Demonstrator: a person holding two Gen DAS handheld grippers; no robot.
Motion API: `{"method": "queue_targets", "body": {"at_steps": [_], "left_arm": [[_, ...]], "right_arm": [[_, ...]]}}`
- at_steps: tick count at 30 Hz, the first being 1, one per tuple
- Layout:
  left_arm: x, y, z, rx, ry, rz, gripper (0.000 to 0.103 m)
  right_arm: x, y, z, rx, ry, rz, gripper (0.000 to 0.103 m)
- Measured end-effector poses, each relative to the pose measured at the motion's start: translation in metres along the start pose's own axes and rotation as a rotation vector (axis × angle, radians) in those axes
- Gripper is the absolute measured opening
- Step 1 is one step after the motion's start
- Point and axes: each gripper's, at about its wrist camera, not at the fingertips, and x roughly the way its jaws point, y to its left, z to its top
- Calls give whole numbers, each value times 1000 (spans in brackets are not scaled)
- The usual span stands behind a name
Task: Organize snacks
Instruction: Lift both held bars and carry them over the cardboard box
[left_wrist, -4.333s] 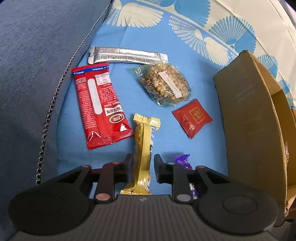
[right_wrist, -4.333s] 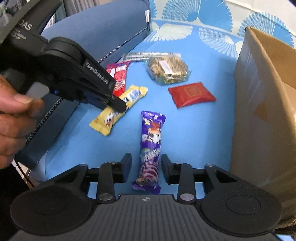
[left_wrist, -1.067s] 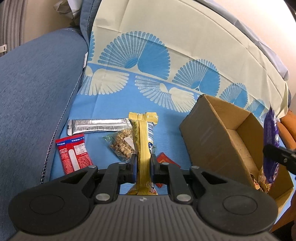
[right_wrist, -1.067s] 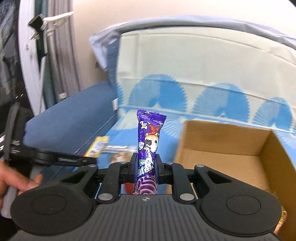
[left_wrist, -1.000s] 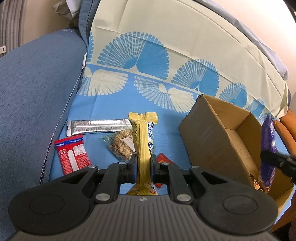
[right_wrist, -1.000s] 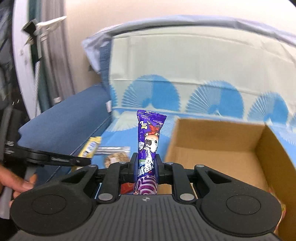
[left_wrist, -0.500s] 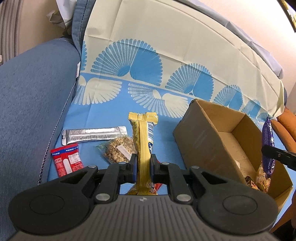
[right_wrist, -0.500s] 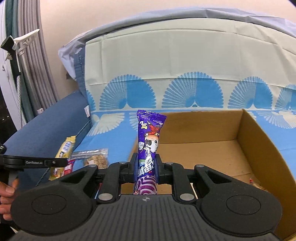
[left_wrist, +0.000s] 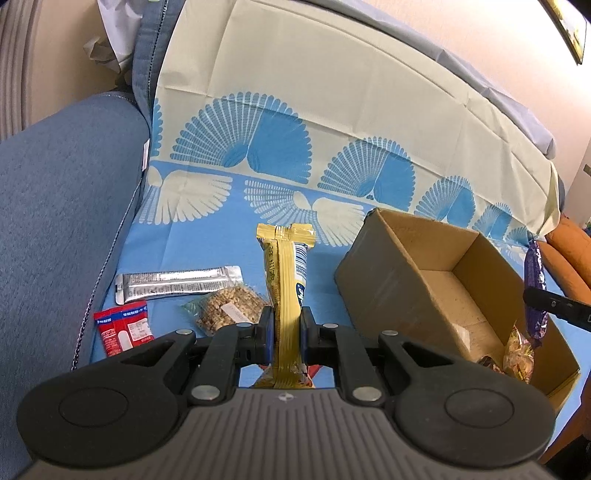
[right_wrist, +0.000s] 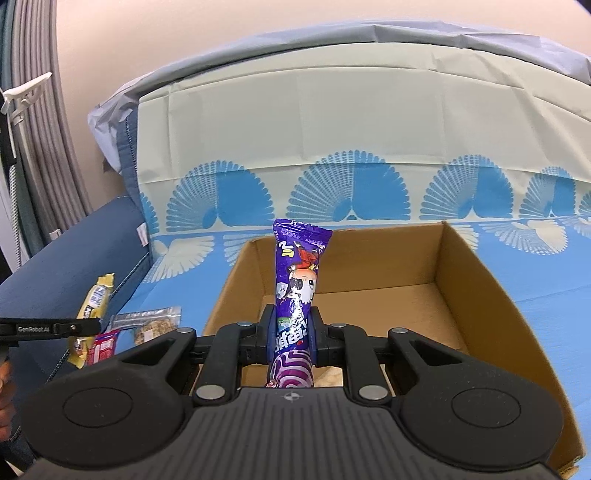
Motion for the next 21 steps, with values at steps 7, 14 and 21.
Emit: {"method": "queue_targets", "body": {"at_steps": [7,14,21], "left_arm": [[-5,-8,1,30,-31,-15,14],[-17,-45,10,95,-70,-70,14],[-16,-112,19,125,-155,-162,14]], "right_arm": [[-1,-10,-1,17,-13,-28,18],[-4,-23,-1,50,-20,-60,18],[-10,-34,0,64,-43,-95,17]]}}
